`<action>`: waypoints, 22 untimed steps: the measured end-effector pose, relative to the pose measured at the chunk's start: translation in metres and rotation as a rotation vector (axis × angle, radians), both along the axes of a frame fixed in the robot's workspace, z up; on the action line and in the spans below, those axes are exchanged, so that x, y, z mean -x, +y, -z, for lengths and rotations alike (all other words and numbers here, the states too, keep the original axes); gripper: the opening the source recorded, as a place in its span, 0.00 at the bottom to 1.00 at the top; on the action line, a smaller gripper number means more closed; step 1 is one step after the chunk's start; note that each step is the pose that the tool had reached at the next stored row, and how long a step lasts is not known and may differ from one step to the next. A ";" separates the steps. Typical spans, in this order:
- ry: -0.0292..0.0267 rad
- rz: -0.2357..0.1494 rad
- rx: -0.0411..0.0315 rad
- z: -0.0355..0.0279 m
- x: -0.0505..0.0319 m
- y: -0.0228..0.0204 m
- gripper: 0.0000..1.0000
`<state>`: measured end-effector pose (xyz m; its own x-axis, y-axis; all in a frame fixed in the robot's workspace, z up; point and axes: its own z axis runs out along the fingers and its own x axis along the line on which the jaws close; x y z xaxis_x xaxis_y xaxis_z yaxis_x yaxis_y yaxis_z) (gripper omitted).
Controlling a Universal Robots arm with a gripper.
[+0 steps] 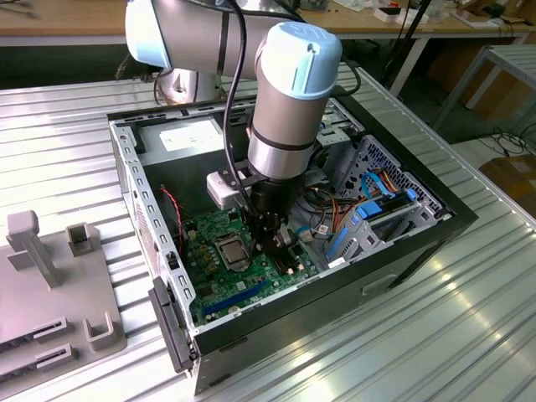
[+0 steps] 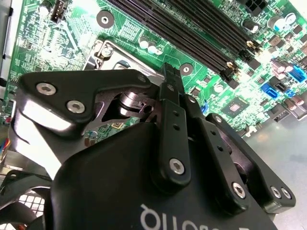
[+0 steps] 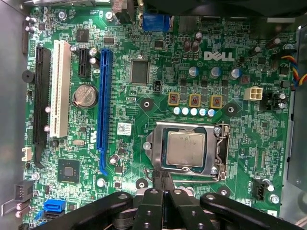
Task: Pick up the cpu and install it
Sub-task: 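Install the first cpu locking lever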
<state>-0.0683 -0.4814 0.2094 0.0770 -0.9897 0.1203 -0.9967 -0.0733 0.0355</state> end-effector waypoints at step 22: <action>-0.0003 -0.079 -0.0005 0.0120 -0.0045 0.0000 0.11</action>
<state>-0.0638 -0.4814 0.1974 0.1546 -0.9807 0.1199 -0.9878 -0.1514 0.0352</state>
